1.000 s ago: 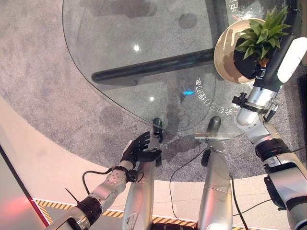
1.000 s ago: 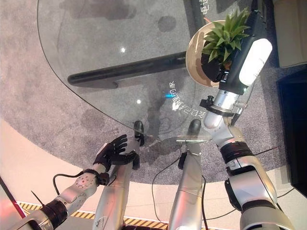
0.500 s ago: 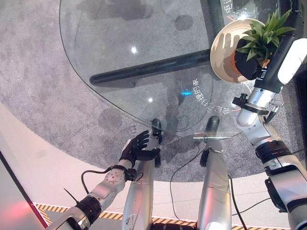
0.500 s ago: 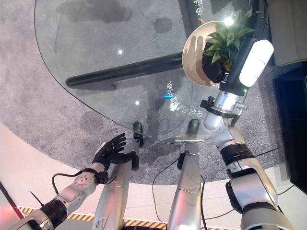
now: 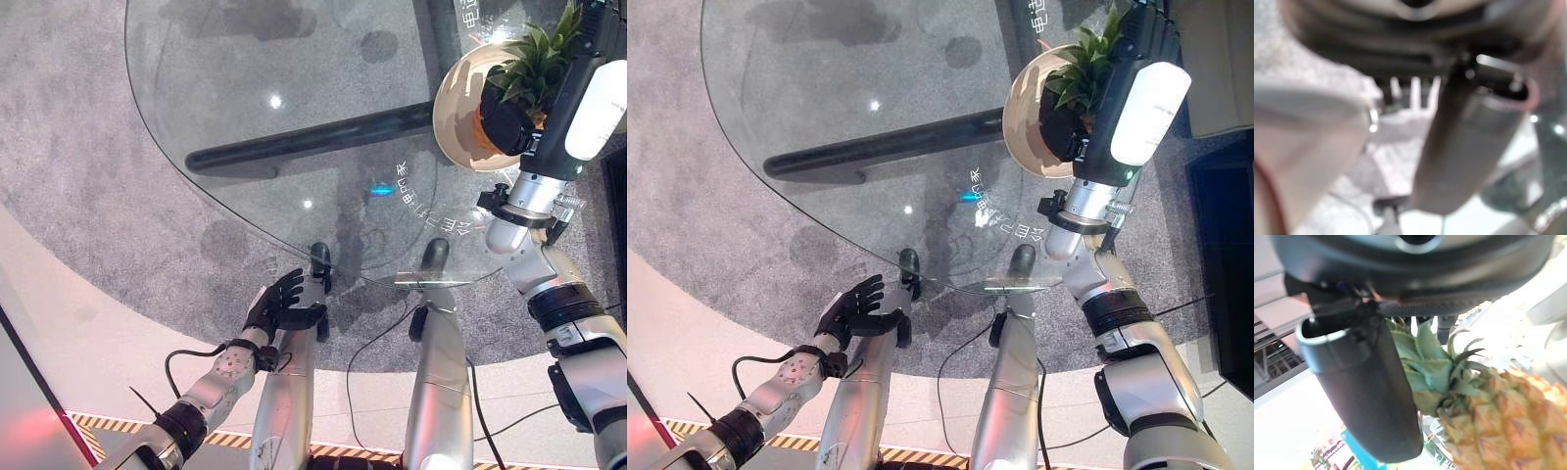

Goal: Pick up the fruit to the plate

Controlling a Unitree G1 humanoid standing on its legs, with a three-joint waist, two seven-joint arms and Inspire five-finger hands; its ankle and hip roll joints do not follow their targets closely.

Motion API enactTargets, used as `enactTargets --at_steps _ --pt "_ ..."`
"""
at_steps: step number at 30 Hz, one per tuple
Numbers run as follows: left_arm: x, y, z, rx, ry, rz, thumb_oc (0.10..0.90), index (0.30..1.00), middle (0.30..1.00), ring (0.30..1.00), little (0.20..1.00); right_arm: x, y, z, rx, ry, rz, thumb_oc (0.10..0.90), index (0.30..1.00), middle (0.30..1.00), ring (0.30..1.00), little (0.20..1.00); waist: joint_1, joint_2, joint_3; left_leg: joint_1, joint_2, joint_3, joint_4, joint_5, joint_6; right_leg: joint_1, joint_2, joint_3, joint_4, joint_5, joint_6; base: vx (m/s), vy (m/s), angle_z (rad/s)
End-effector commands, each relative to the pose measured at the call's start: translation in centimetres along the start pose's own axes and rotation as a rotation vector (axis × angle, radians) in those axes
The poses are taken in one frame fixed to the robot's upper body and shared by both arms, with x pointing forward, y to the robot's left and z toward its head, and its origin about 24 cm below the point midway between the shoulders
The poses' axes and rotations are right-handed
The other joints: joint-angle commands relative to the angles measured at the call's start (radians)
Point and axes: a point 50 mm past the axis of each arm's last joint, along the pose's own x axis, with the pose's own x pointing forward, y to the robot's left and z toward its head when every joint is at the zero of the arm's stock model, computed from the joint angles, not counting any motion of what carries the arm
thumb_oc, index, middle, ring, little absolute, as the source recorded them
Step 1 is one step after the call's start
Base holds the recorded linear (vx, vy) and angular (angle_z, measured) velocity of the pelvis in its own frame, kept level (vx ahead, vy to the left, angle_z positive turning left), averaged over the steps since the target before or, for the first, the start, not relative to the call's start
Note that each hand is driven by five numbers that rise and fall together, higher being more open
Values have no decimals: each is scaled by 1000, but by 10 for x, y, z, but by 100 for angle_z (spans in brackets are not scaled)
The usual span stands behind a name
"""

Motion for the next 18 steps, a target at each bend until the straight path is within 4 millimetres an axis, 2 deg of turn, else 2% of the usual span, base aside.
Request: enactTargets --at_steps 1,9,18 --pt "-24 -9 -28 -60 50 -24 800 900 900 900 900 47 -32 24 0 -243 -223 800 900 900 900 900 -13 38 -22 12 -131 41 44 -104 47 34 116 -132 1 -59 -26 0 0 0" --pt "-26 -6 -30 -56 52 -18 800 900 900 900 900 44 -34 20 -31 -241 -233 800 900 900 900 900 -11 30 -22 19 -133 37 40 -105 51 43 118 -138 -5 -56 -23 0 0 0" --pt "-27 -2 -34 -62 61 -7 800 900 900 900 900 40 -29 28 -35 -295 -172 800 900 900 900 900 -14 19 -22 39 -133 40 34 -108 51 66 120 -140 -16 -57 -22 0 0 1"
